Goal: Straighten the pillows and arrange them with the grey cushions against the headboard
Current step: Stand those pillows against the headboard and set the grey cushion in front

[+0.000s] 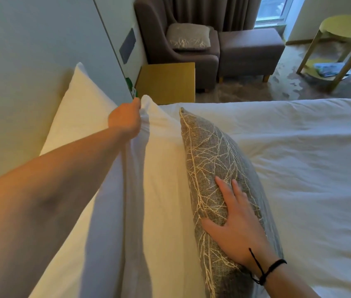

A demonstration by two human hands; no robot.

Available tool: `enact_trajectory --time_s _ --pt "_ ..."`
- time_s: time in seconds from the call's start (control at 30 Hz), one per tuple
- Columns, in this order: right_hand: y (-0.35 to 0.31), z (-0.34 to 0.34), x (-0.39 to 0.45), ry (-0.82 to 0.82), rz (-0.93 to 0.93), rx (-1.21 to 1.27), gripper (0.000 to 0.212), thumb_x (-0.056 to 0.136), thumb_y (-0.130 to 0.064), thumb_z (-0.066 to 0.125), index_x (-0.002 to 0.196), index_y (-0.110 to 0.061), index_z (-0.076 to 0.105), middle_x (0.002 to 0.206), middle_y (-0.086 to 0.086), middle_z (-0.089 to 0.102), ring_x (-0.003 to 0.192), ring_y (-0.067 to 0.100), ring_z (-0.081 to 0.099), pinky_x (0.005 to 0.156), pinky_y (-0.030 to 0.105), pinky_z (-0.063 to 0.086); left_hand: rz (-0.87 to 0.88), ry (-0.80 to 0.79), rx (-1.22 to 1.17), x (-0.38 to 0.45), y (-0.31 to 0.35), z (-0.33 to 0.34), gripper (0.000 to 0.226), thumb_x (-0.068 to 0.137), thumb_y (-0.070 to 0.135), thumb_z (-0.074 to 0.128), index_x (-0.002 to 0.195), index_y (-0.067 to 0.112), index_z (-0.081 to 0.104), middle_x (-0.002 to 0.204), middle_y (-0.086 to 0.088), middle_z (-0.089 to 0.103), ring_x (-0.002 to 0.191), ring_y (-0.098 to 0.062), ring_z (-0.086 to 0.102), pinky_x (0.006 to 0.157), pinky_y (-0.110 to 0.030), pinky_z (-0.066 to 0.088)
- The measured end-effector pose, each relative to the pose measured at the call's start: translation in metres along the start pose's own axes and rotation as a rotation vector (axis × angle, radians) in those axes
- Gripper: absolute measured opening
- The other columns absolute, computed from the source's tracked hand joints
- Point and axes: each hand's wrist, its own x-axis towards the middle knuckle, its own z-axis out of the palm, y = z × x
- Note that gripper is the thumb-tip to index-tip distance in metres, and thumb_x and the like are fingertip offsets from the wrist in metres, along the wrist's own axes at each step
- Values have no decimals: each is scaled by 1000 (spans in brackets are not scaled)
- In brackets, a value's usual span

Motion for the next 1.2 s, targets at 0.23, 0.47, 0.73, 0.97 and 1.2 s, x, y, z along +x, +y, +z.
enact_trajectory --time_s 0.23,0.47,0.73,0.97,1.2 --pt "9 -5 -5 -40 -41 23 89 68 -77 53 134 -75 -8 157 -28 -15 149 14 -6 117 64 13 31 43 -31 -51 25 0 35 94 30 59 126 18 47 118 -15 55 104 -34 56 81 -44 51" --pt "67 -11 29 60 8 298 71 74 -90 31 140 -67 14 160 -22 11 146 5 14 117 59 21 166 -326 -430 -245 100 -19 77 74 86 41 136 44 23 106 15 55 84 -11 61 67 -32 44" --pt "124 -10 69 30 145 362 93 70 -93 39 150 -51 17 159 -13 24 137 4 26 104 33 22 110 -282 -535 -285 110 -2 73 95 40 55 146 46 4 59 9 56 46 -6 53 41 -27 39" --pt "118 28 75 26 151 384 90 67 -95 38 146 -59 12 162 -14 17 149 14 15 119 54 18 143 -249 -720 -291 65 2 56 99 20 53 138 51 26 51 6 52 43 -10 54 39 -19 33" --pt "61 63 60 -120 41 554 82 75 -88 42 148 -56 20 149 -33 31 133 -6 34 106 26 26 236 -89 -626 -302 9 -47 49 94 26 49 134 51 35 54 7 51 42 -11 51 36 -19 31"
